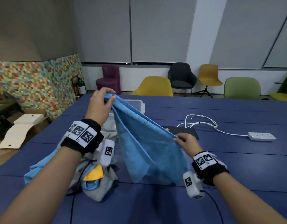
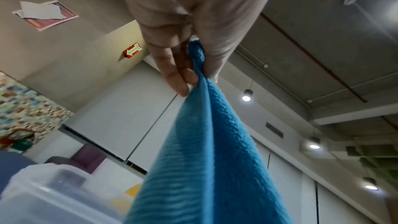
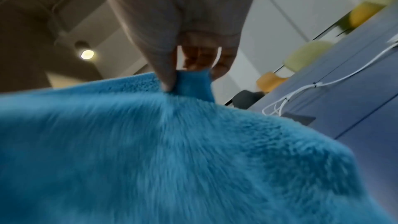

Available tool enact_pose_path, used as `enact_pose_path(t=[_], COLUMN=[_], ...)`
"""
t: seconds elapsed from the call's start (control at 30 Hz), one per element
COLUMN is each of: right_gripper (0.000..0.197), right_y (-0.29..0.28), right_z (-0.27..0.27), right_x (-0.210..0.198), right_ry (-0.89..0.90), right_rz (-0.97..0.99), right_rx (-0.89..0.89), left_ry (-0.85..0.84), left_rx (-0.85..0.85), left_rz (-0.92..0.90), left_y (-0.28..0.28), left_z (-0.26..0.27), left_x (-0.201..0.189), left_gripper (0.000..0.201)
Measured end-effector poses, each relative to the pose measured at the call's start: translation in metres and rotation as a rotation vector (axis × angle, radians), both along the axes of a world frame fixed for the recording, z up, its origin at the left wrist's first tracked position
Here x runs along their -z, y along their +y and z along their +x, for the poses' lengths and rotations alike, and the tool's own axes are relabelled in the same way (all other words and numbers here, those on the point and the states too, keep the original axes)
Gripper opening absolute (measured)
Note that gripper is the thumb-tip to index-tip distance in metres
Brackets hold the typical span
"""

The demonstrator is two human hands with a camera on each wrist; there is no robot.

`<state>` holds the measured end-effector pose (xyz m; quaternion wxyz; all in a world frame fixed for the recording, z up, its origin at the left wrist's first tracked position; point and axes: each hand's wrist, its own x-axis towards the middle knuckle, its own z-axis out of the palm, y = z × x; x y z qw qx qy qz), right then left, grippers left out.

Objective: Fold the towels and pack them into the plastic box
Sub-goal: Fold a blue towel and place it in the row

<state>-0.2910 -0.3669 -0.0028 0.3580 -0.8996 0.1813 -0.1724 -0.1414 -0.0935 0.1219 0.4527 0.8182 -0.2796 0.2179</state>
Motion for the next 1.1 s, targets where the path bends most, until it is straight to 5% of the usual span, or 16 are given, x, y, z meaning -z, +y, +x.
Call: enact_pose_path(t=[0.13, 0.23, 0.43, 0.6, 0.73, 0.87, 1.1], right_gripper=[0.019, 0.016, 0.018, 0.021, 0.029, 0.013, 0.007], right_y=[-0.026, -0.023, -0.006, -0.009, -0.035, -0.069, -0.087], right_z=[-0.004, -0.014, -0.055, -0.07, -0.041, 0.002, 0.019], right_x=[-0.029, -0.054, -0.126, -0.192, -0.187, -0.108, 0.0], right_ry=[-0.182, -0.388, -0.664, -0.765, -0.496, -0.031, 0.317], right_rz=[0.004, 0.091, -0.156, -0.187, -0.292, -0.355, -0.365], right_rx=[0.257, 0.363, 0.299, 0.264, 0.247, 0.288, 0.232], left_ry=[0.183, 0.121, -0.121, -0.189, -0.209, 0.09, 0.269], left_rx=[-0.012, -0.093, -0.035, 0.021, -0.051, -0.112, -0.007], left_rz=[0.069, 0.16, -0.166, -0.232, -0.048, 0.271, 0.594], left_y=[0.01, 0.02, 0.051, 0.059, 0.038, 0.0, -0.034], left_z=[0.009, 0.01, -0.004, -0.003, 0.038, 0.078, 0.088], left_x=[0.009, 0.011, -0.024, -0.066, -0.047, 0.032, 0.135], left_gripper=[0.016, 0.024, 0.013, 0.011, 0.016, 0.004, 0.011])
